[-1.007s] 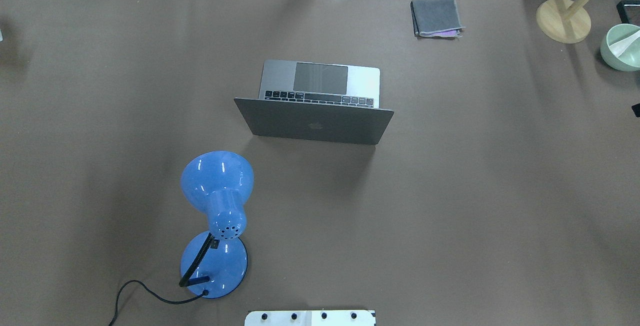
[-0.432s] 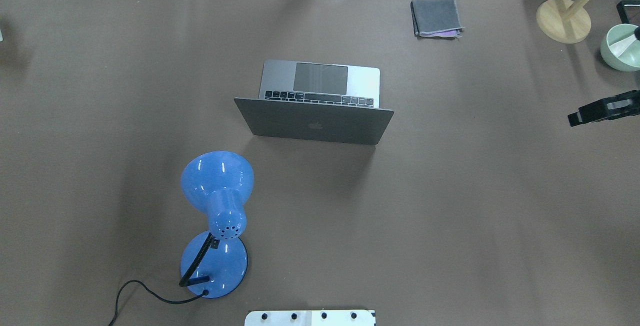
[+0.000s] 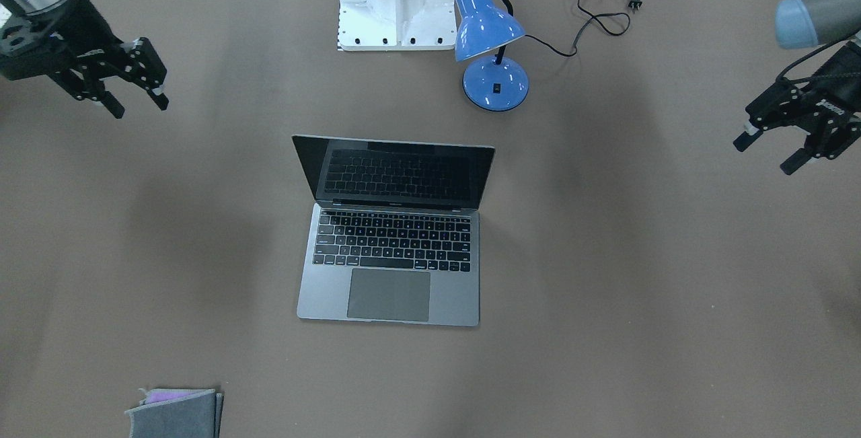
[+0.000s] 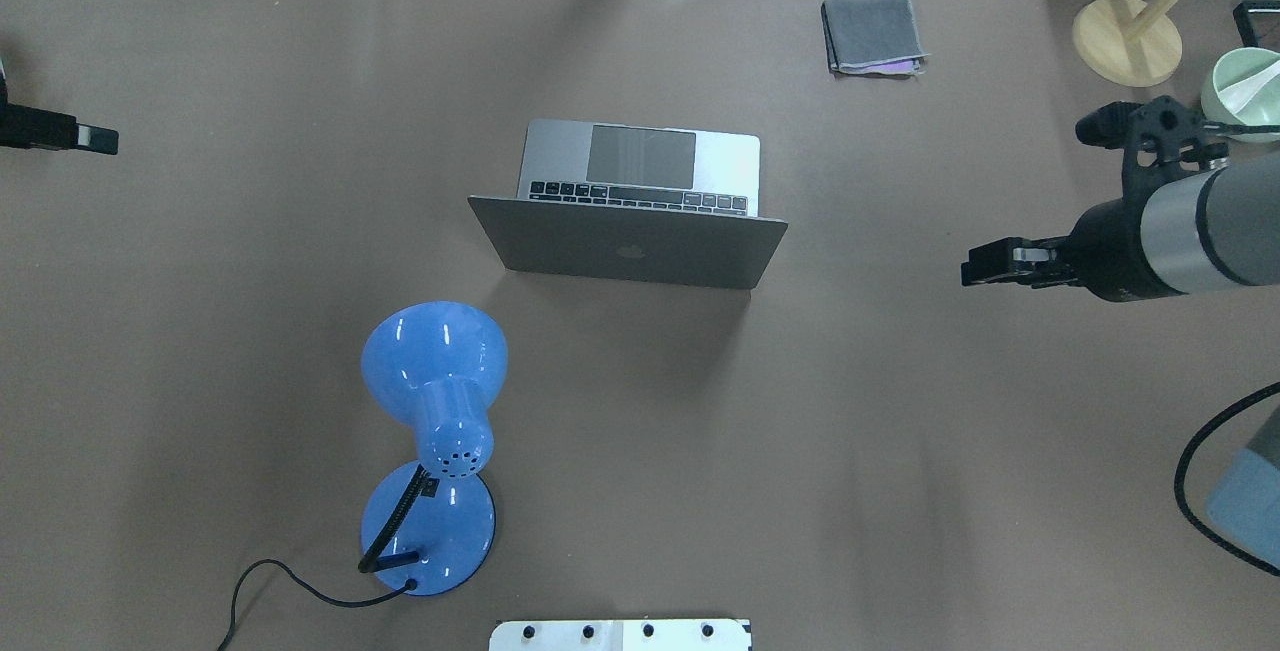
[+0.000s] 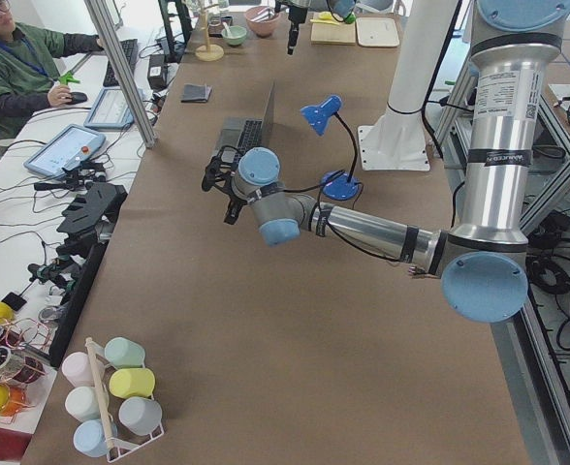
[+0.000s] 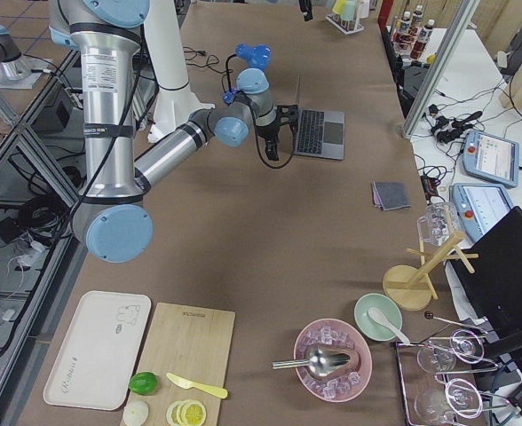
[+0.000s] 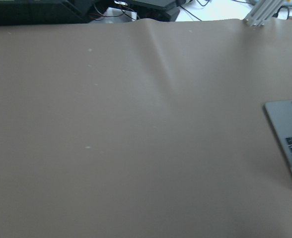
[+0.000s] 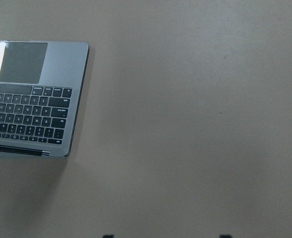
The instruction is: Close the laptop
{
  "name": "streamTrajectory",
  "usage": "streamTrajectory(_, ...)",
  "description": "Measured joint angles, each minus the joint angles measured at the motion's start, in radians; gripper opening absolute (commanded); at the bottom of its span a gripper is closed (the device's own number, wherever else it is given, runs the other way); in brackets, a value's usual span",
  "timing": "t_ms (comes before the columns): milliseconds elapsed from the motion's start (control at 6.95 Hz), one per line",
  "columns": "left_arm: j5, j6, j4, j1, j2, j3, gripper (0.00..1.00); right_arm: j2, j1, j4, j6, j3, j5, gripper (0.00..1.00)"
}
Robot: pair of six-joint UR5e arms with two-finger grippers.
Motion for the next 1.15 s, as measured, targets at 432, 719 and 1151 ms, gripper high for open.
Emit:
streamTrajectory(432, 0.003, -0.107, -0.005, 0.077, -0.028, -0.042, 0.00, 0.019, -0.110, -0.006, 0.131, 0.039, -0.086, 0.00)
streamTrajectory(719, 0.003, -0.228, -0.005, 0.137, -0.049, -0.073, 0.00, 0.022, -0.161, -0.013, 0.181, 0.072, -0.111, 0.00)
streamTrajectory(1151, 0.078, -0.428, -0.006, 0.271, -0.108, -0.084, 0.00, 0.120, -0.263, -0.130, 0.341, 0.096, -0.223, 0.00)
